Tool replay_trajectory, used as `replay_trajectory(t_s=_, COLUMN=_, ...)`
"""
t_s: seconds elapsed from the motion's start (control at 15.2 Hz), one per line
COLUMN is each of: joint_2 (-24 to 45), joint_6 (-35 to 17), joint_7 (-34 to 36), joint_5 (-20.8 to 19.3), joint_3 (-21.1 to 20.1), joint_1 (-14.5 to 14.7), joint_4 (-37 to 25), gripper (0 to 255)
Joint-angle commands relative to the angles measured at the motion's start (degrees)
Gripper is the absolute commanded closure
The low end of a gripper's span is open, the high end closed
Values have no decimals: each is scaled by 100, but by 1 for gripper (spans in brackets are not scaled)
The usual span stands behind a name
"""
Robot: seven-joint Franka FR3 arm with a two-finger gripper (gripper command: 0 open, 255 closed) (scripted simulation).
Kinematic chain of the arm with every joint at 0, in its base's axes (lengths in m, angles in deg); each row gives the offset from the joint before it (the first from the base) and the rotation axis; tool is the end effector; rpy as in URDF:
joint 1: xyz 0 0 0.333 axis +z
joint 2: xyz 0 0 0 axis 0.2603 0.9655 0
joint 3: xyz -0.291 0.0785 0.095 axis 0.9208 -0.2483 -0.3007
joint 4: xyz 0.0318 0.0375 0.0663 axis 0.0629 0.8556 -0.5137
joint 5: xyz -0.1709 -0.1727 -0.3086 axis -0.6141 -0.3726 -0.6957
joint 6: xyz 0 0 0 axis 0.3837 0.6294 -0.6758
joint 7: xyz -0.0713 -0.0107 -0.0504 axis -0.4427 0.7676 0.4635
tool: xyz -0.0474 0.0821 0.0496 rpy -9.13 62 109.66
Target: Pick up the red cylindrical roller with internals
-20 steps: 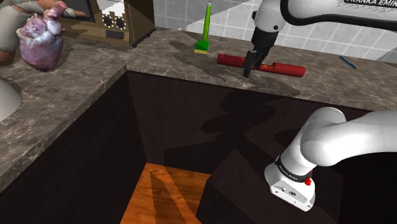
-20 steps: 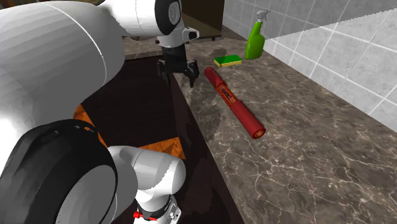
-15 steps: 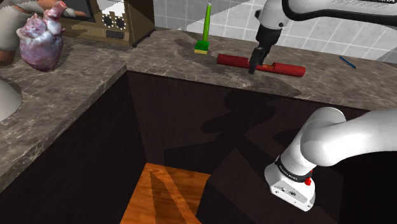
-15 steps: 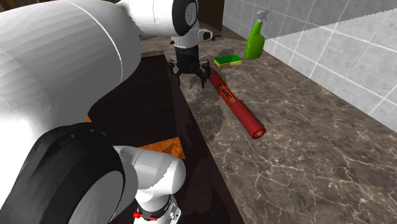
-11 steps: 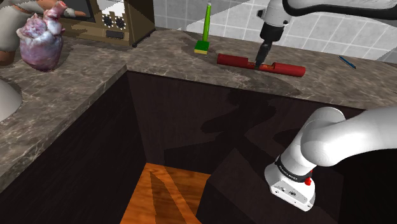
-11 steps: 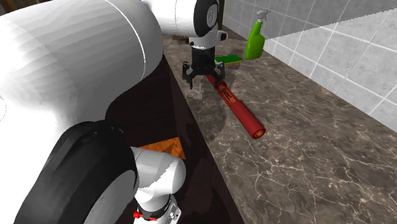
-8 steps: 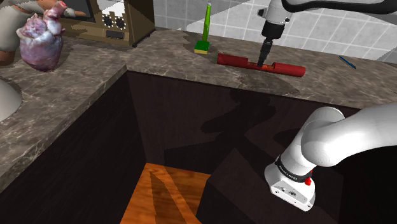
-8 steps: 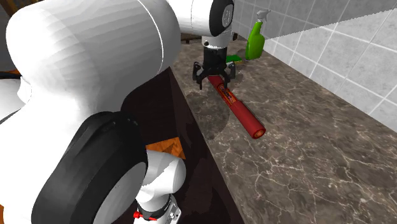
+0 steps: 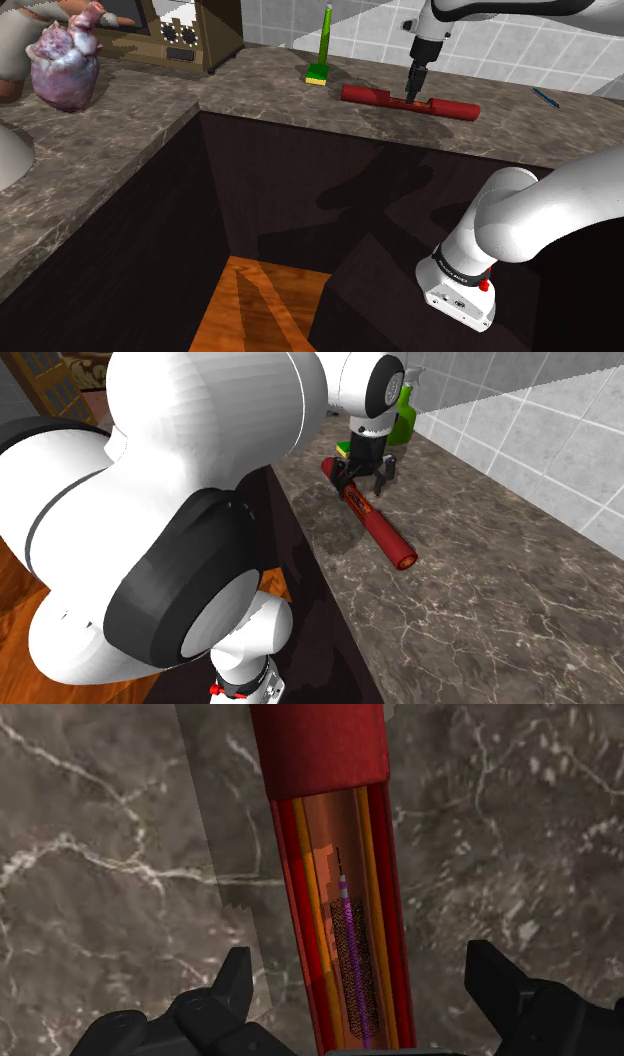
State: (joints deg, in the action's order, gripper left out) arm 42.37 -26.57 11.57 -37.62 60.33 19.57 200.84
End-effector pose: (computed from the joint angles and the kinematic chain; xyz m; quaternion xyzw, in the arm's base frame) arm 0.3555 -0.2095 0.5545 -0.9762 -0.2164 0.0110 0.0122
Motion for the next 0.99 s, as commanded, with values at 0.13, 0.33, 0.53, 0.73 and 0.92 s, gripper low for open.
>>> replay_trajectory(t_s=0.13, joint_2=-18, joint_6=-295, joint_7=-6, joint_5=-46, joint_3=58, joint_1=-23, joint_4=310, gripper=0)
replay_trajectory(t_s=0.33, joint_2=-22, joint_6=-341, joint_7=0, joint_5=-52, joint_3=62, joint_1=-26, joint_4=360, gripper=255)
replay_trajectory(t_s=0.53, joint_2=-26, joint_6=-341, joint_7=5, joint_5=-52, joint_3=58, joint_1=-25, joint_4=363, gripper=255)
replay_trajectory(t_s=0.73, joint_2=-22, joint_6=-339, joint_7=3, joint_5=-51, joint_3=59, joint_1=-24, joint_4=357, gripper=255)
replay_trajectory(t_s=0.92, joint_2=-17, joint_6=-339, joint_7=-4, joint_5=-52, joint_3=65, joint_1=-26, joint_4=352, gripper=255)
